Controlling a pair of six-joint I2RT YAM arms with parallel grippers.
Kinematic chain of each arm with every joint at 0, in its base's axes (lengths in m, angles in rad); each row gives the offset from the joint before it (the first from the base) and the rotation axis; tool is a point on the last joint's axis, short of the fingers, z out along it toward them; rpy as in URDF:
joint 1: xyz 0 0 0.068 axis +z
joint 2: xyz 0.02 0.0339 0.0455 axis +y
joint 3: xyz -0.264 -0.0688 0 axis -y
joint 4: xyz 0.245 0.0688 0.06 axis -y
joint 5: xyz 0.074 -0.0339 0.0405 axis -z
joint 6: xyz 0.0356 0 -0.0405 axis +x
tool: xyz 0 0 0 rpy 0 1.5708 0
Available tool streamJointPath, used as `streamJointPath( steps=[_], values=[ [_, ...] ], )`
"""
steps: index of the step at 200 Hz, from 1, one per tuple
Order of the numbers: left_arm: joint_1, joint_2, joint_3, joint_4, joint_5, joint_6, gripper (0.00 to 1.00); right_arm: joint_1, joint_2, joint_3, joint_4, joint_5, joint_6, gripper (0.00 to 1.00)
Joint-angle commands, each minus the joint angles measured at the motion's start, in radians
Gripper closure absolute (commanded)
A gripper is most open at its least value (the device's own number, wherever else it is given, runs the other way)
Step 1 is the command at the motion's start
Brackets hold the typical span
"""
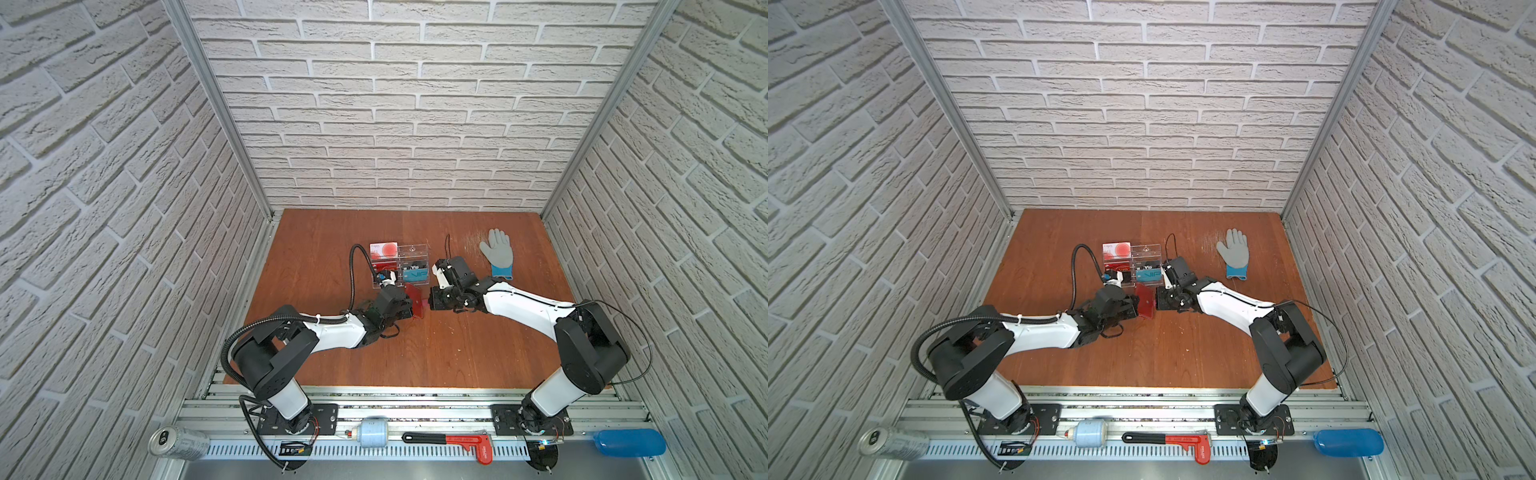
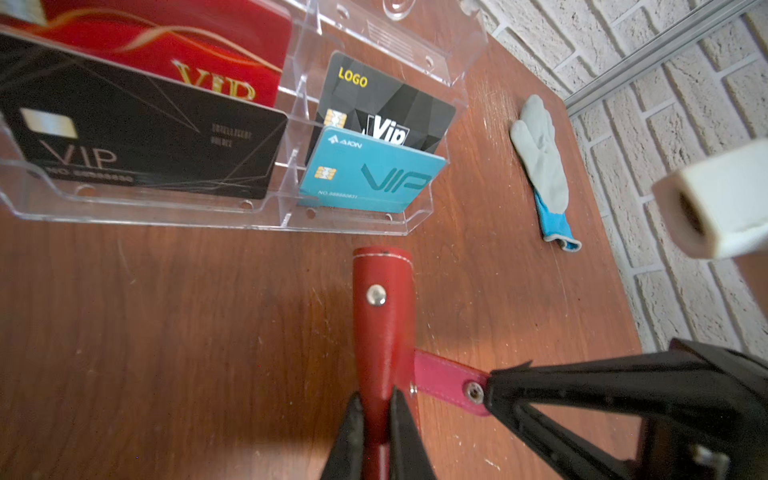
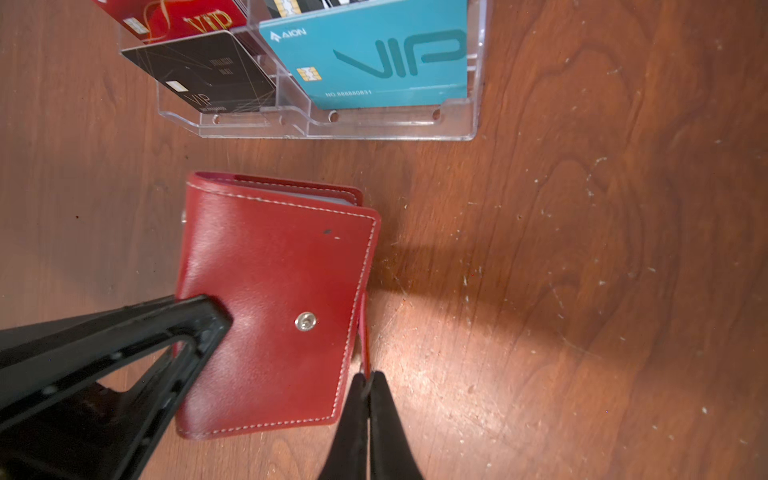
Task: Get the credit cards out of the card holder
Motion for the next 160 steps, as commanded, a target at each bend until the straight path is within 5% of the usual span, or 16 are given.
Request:
streamJointPath(
  steps=[1,86,160],
  values=[
    [0.007,0.037,0.013,-0.027,-0.021,0.002,0.82,-0.008,-0.053,-0.007,-0.004,-0.001,-0.023,0.94],
    [0.010,0.030,0.029,-0.057,-0.003,0.008,0.59,-0.010,-0.104,-0.014,-0.008,0.002,-0.033,0.94],
    [0.009,-0.035,0.008,-0.024,0.007,0.031,0.51,-0.010,-0.159,-0.037,0.038,-0.049,-0.033,0.94]
  ],
)
